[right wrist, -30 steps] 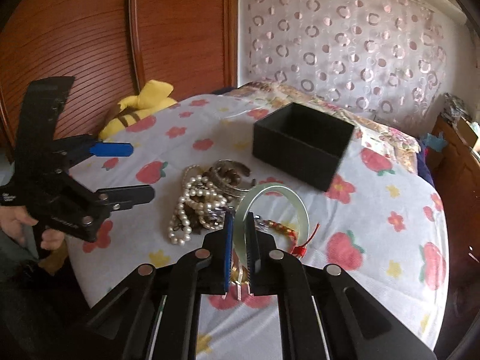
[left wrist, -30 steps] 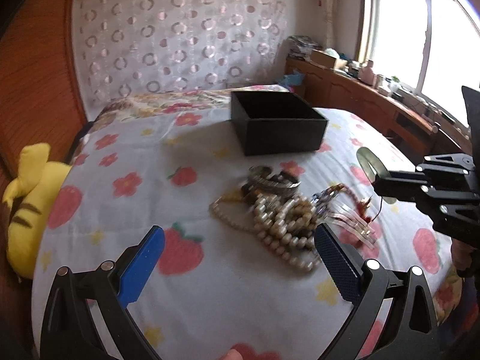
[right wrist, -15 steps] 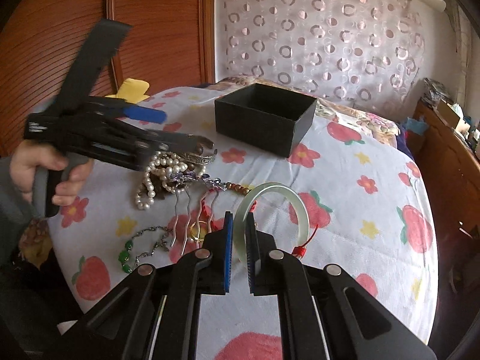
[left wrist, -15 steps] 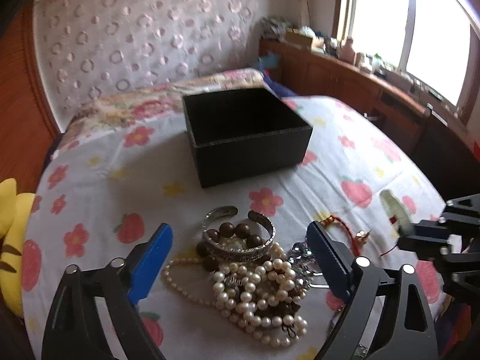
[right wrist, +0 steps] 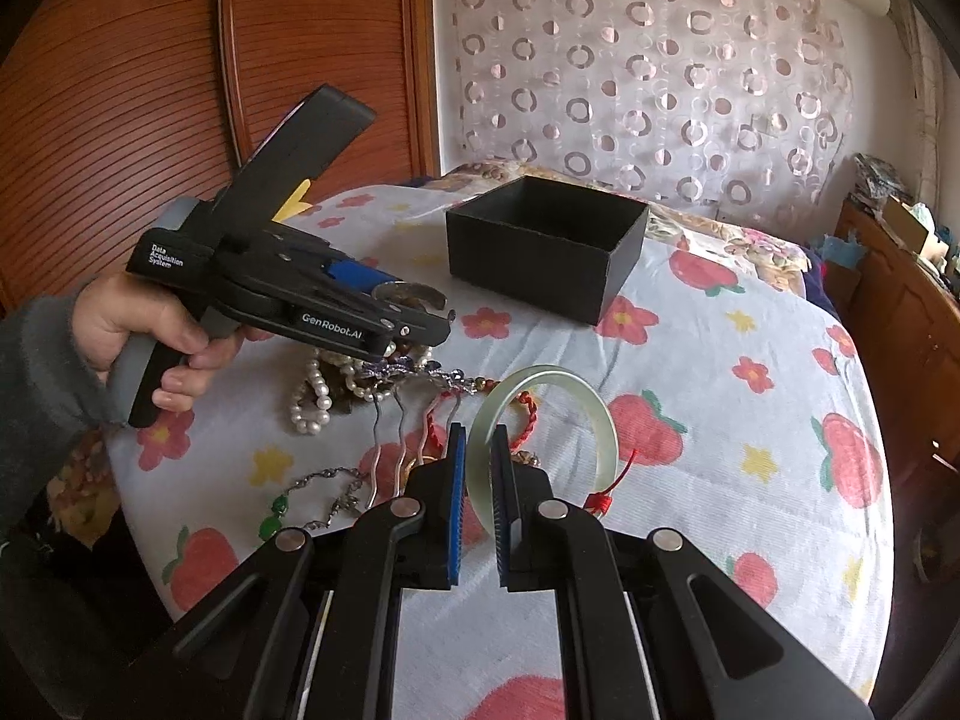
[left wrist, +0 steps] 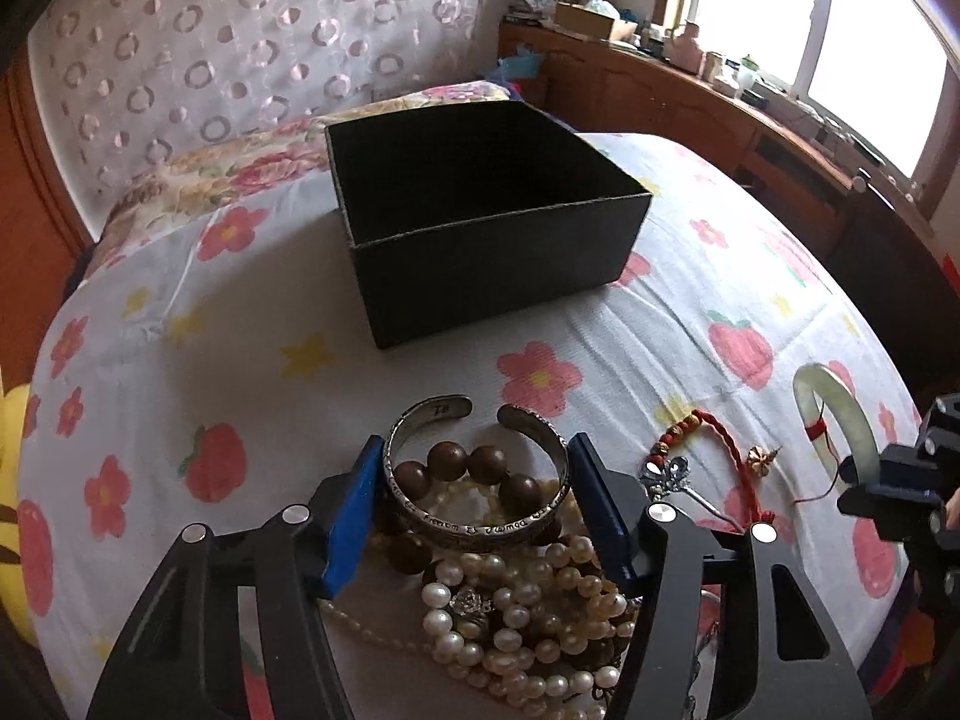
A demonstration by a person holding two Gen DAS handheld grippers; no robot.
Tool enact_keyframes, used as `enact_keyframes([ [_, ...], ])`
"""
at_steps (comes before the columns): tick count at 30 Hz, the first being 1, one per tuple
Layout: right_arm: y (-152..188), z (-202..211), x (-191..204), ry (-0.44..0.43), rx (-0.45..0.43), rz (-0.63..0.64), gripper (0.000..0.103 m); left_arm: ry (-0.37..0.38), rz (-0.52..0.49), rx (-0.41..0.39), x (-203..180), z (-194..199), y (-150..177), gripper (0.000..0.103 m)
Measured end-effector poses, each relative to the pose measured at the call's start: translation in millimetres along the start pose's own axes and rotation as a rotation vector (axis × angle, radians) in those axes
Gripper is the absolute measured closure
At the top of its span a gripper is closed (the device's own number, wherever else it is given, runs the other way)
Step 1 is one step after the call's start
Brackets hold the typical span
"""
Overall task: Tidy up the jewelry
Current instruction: 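Grasp and lift the silver cuff bracelet with the left gripper while the right gripper holds the bangle, then lower the silver cuff into the black box and open the left gripper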
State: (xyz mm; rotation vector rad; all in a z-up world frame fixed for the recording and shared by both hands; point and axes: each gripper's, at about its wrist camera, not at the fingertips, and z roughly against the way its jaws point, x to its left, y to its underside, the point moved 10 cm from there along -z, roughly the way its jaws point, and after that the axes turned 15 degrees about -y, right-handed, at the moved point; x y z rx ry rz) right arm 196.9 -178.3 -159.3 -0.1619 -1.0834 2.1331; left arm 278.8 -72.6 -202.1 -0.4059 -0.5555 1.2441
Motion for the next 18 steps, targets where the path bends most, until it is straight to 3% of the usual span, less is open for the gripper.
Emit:
enact_keyframes([
  [10,-5.8,-0.1,-7.6,0.023,0.004,0.014,0.094,0.01,0.045,-0.094,10.7,27.6,-15.0,0.045],
  [18,-33.3,2.9,-18.1,0.049,-0.016,0.047,0.094,0.03,0.111,-0.188,22.4,46.4,-67.1,0.044],
])
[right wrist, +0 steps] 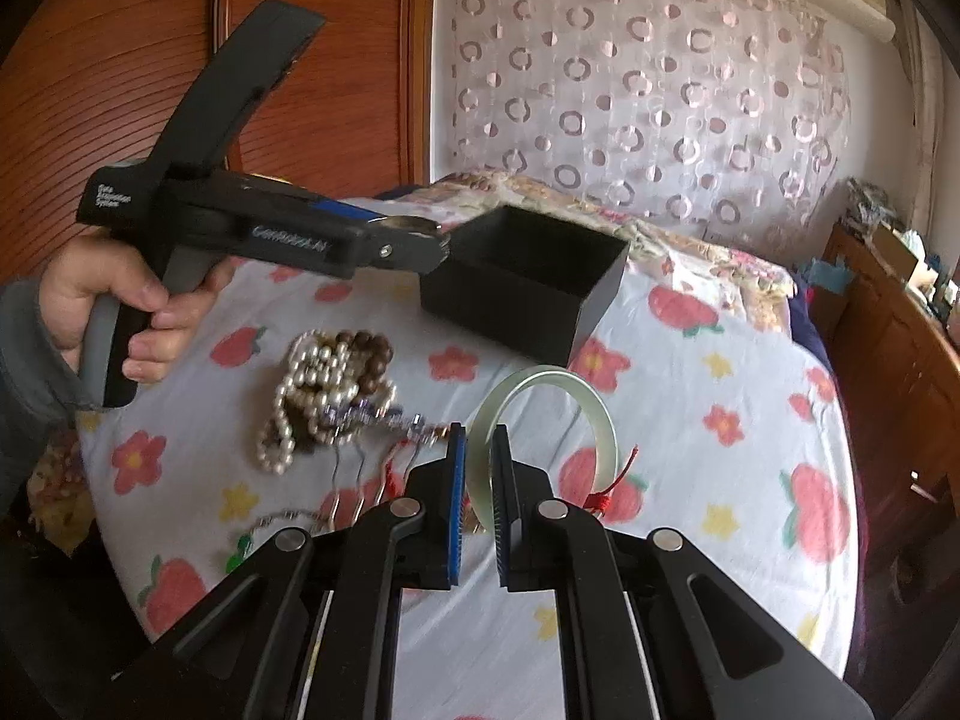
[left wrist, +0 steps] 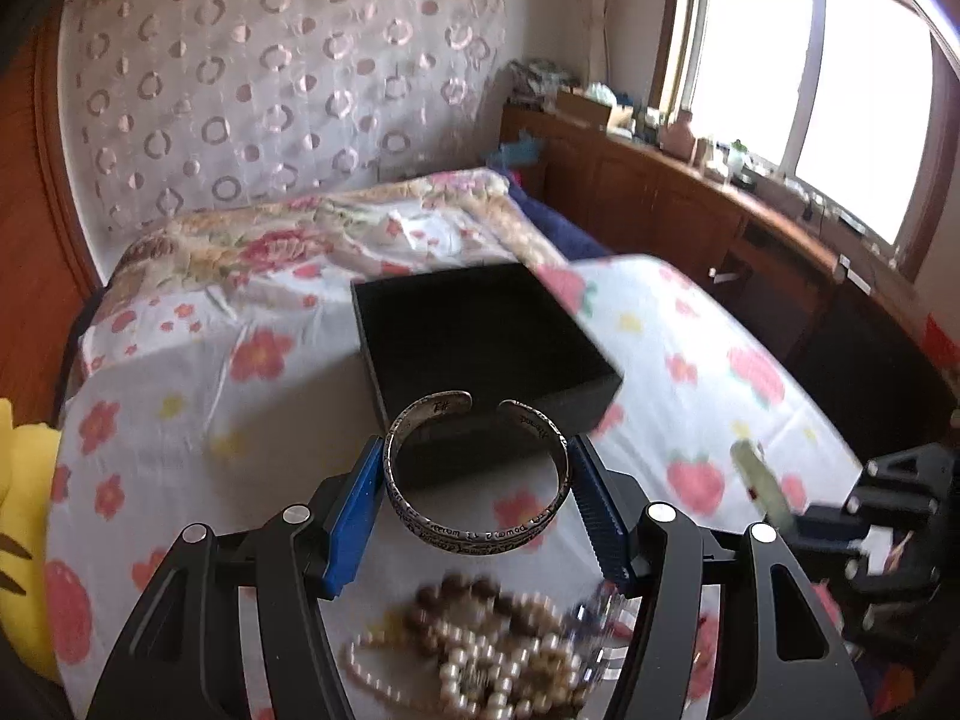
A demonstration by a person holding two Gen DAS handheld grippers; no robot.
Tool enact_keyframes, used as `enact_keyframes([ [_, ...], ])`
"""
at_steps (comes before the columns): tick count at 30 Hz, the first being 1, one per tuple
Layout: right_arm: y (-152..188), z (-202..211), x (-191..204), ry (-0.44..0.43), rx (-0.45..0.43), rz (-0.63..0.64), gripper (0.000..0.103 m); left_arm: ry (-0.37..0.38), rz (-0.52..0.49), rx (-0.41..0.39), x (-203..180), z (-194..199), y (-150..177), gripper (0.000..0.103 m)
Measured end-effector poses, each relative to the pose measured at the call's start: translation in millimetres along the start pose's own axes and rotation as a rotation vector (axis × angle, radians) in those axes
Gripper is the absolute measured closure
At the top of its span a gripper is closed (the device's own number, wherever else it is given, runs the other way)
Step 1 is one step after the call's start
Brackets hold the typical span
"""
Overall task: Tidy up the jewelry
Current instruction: 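Lower the silver cuff into the black box and open the left gripper, then lower the jade bangle into the black box and open the right gripper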
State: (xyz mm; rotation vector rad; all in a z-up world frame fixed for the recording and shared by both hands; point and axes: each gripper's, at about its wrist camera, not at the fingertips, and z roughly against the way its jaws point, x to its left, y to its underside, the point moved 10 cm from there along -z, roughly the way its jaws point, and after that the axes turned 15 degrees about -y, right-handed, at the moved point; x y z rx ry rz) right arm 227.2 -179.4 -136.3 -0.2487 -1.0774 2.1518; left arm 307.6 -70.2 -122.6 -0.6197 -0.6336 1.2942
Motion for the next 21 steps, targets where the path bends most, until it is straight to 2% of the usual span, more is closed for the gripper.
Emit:
enact_keyframes([
  [8,-29.8,7.8,-16.0,0.007,-0.036,-0.011,0.094,0.006,0.032,0.005,-4.3,-23.7,-30.3,0.044],
  [17,-42.2,9.3,-34.8,0.026,-0.044,-0.023,0.094,-0.034,-0.003,0.032,-9.7,-51.8,-36.7,0.044],
  [21,-44.8,6.2,-38.6,0.031,-0.041,-0.017,0.094,-0.032,-0.002,0.018,-10.8,-47.6,-40.2,0.035],
])
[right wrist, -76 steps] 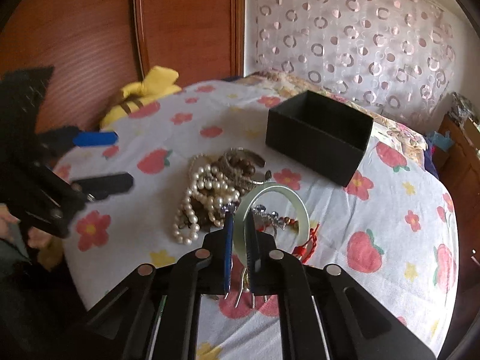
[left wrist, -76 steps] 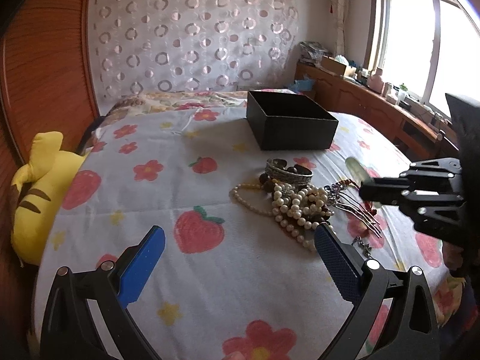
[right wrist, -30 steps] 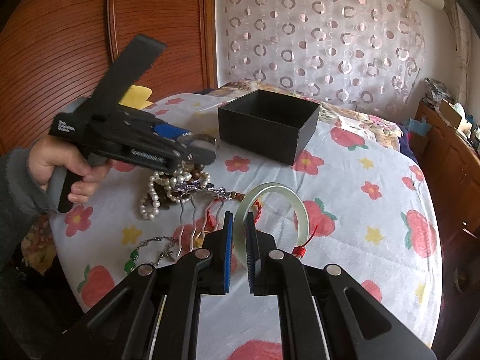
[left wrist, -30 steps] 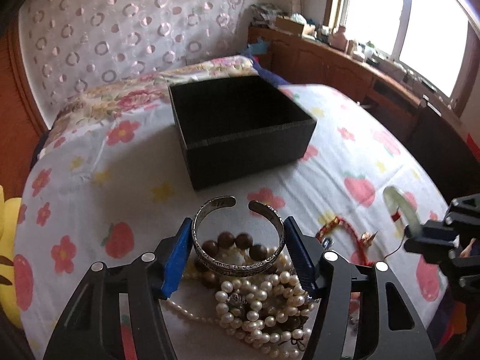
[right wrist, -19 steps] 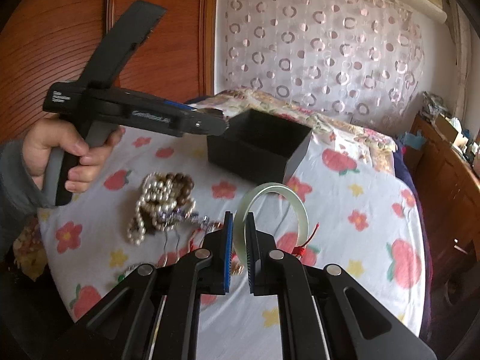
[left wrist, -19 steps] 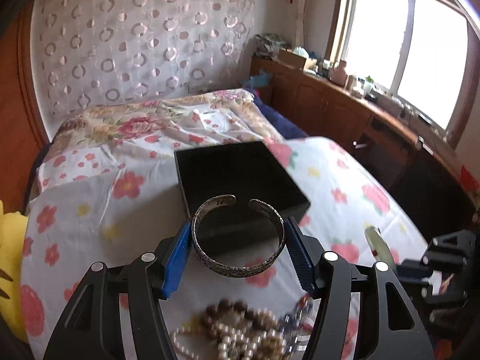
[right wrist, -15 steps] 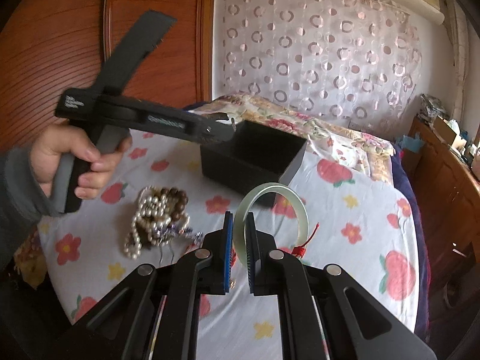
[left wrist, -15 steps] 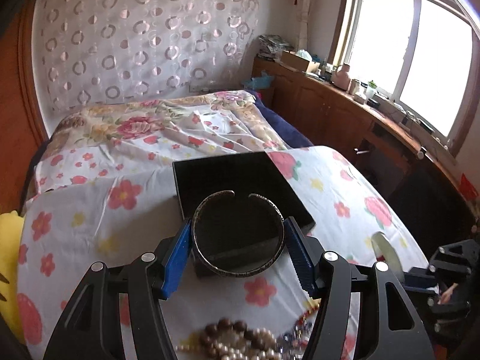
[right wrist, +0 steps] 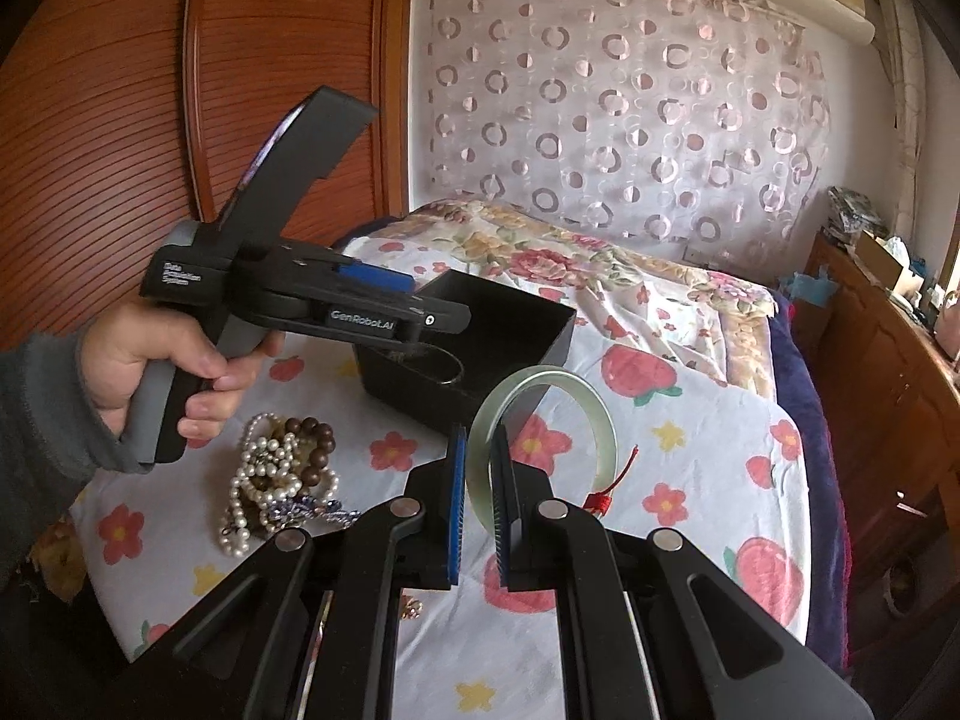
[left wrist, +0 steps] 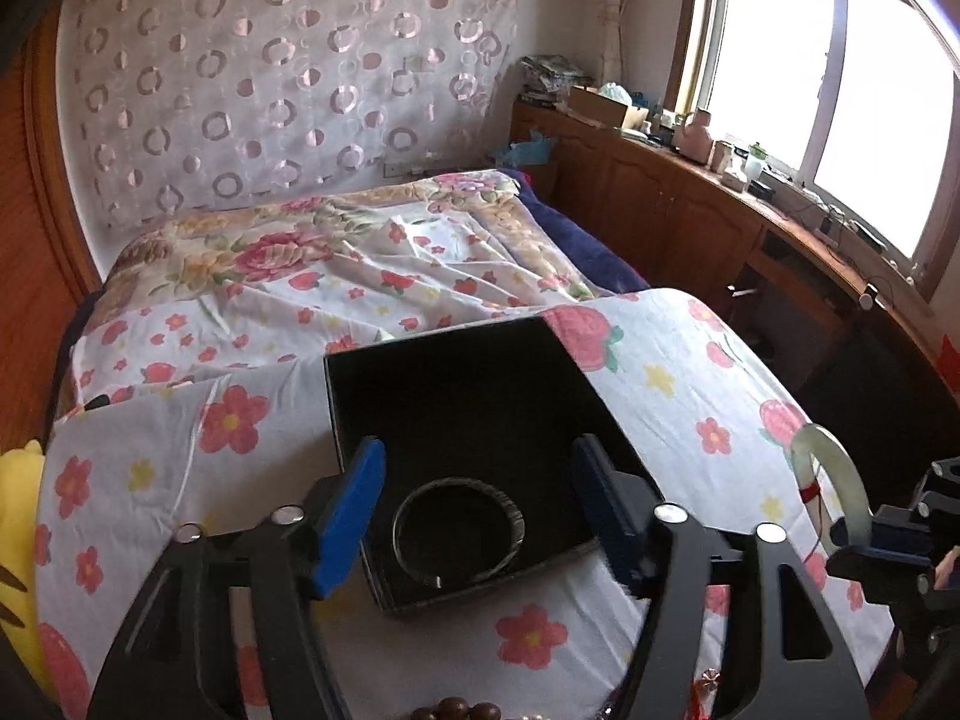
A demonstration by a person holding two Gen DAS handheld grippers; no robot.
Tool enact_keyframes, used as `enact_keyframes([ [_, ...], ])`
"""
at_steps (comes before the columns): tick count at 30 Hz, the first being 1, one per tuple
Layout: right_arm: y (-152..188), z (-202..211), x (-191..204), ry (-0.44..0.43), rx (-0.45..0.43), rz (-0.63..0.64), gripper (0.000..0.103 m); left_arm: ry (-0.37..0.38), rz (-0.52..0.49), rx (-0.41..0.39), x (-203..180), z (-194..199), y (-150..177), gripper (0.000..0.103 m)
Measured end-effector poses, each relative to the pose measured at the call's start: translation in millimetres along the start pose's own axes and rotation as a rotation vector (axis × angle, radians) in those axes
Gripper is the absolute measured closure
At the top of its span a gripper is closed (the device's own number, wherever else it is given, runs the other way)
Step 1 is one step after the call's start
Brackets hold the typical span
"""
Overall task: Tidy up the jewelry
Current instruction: 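Lower the jade bangle into the black box and open the right gripper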
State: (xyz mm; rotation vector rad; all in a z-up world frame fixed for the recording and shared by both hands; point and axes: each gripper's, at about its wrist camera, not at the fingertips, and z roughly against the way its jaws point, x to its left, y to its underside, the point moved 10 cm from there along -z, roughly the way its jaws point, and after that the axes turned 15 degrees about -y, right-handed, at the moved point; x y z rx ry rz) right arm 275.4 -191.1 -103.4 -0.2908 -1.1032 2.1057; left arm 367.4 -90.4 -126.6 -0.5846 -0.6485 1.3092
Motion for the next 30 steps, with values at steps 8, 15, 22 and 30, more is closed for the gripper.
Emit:
enact_keyframes([
  [8,-27.1,-24.4,7.5,-0.026,0.005,0.072,0.094,-0.045,0.044,-0.057,29.8,25.4,5.4,0.019],
  [15,-56.1,-63.4,9.1,-0.075,0.009,0.109,0.094,-0.114,0.074,-0.061,76.3,31.1,21.7,0.014],
  [22,-60.7,-111.6,-2.0,-0.086,0.079,0.06,0.093,-0.129,0.114,-0.037,107.3,35.1,52.8,0.014],
  [30,-58.8,-117.8,-5.9,-0.069,0.089,0.007,0.088,-0.116,0.142,-0.024,114.5,48.8,82.3,0.014],
])
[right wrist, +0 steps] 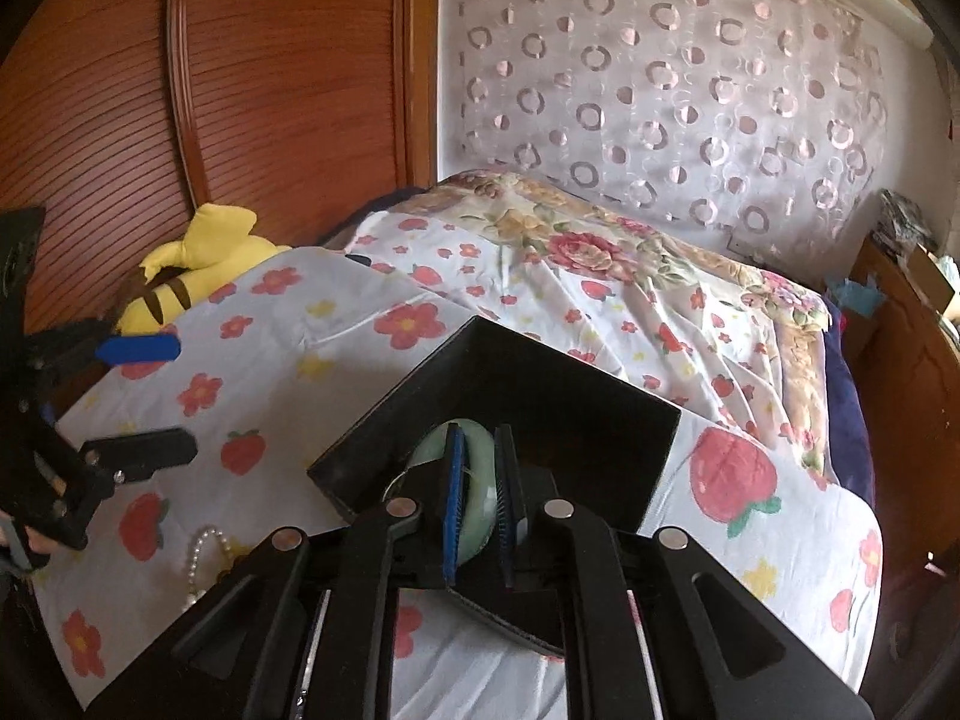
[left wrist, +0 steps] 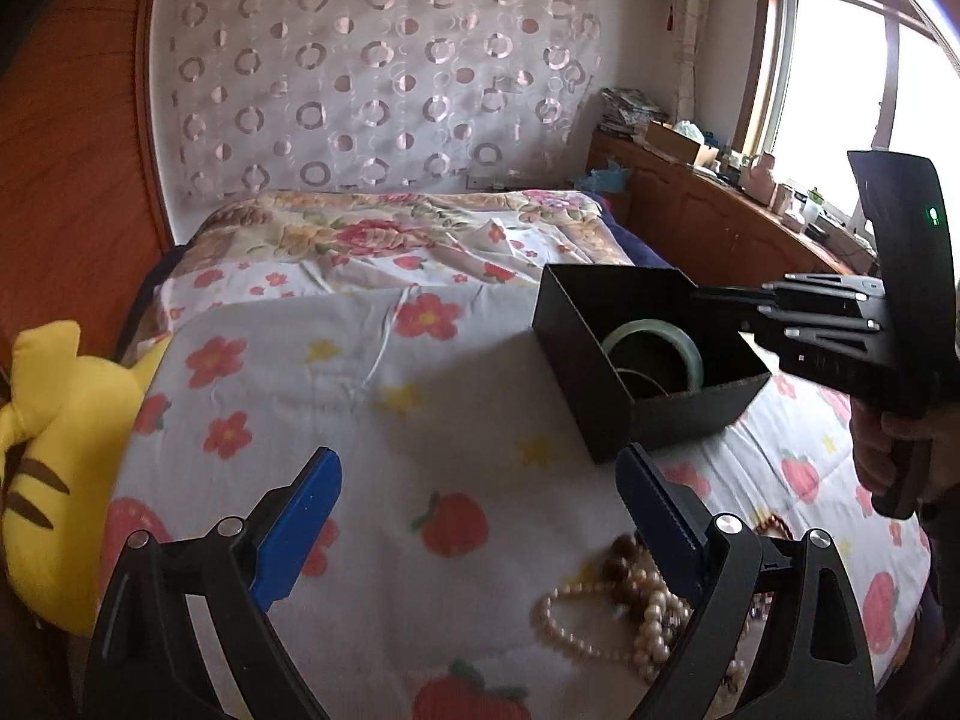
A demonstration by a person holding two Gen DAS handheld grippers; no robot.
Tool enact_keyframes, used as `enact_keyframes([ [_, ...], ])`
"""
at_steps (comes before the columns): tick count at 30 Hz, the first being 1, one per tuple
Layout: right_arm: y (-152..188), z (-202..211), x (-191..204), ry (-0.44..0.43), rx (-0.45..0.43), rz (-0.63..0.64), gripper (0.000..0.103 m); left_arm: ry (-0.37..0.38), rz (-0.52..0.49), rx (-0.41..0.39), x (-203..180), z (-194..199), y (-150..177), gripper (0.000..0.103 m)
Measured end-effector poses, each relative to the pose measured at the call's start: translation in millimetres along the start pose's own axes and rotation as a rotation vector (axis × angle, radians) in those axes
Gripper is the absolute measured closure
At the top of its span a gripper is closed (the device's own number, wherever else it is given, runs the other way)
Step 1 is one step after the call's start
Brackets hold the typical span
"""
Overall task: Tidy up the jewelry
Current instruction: 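Lower the jade bangle into the black box and open the right gripper, then grasp the silver hair comb with the right gripper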
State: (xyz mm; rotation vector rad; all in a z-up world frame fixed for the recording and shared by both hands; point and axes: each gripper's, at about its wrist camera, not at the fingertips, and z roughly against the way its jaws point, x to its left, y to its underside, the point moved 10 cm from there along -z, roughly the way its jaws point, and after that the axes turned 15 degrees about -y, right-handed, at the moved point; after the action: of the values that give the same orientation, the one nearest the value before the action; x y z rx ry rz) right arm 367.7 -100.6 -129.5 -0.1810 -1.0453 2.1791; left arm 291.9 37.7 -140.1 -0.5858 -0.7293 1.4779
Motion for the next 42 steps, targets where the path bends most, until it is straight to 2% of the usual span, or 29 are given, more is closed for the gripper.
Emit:
enact_keyframes([
  [6,21.9,38.6,18.6,-0.003,-0.026,0.01,0.087,0.027,-0.007,-0.005,-9.9,19.9,23.7,0.014],
  [9,49.9,59.4,31.6,-0.009,-0.022,0.005,0.086,0.037,-0.025,-0.006,-18.7,30.0,40.9,0.014],
  [15,104.1,67.6,47.3,-0.055,0.041,-0.047,0.086,0.046,-0.052,-0.003,-31.6,46.9,67.8,0.014],
  [19,123.9,61.1,60.7,-0.082,0.073,-0.046,0.085,0.047,-0.061,-0.006,-38.0,57.3,78.5,0.014],
  [20,127.4,58.4,66.5,-0.101,0.078,-0.049,0.076,0.051,-0.059,-0.007,-39.5,60.2,81.3,0.014],
  [21,129.0,56.1,71.2,-0.117,0.079,-0.05,0.059,0.055,-0.056,-0.006,-38.6,59.3,80.2,0.014],
  [23,129.0,54.3,78.3,-0.12,0.071,-0.04,0.042,0.065,-0.044,-0.001,-40.2,63.1,86.2,0.014],
  [29,135.2,36.0,87.5,-0.145,0.123,-0.052,0.042,0.071,-0.04,0.01,-42.5,69.0,97.1,0.013],
  [34,142.0,22.7,81.1,-0.128,0.171,-0.075,0.042,0.075,-0.043,0.011,-44.2,71.8,98.2,0.013],
  [40,140.3,16.0,87.3,-0.103,0.199,-0.026,0.042,0.077,-0.045,0.009,-45.1,72.9,98.9,0.013],
  [42,139.8,14.9,87.7,-0.082,0.205,-0.006,0.054,0.073,-0.045,0.008,-44.4,73.0,98.4,0.013],
])
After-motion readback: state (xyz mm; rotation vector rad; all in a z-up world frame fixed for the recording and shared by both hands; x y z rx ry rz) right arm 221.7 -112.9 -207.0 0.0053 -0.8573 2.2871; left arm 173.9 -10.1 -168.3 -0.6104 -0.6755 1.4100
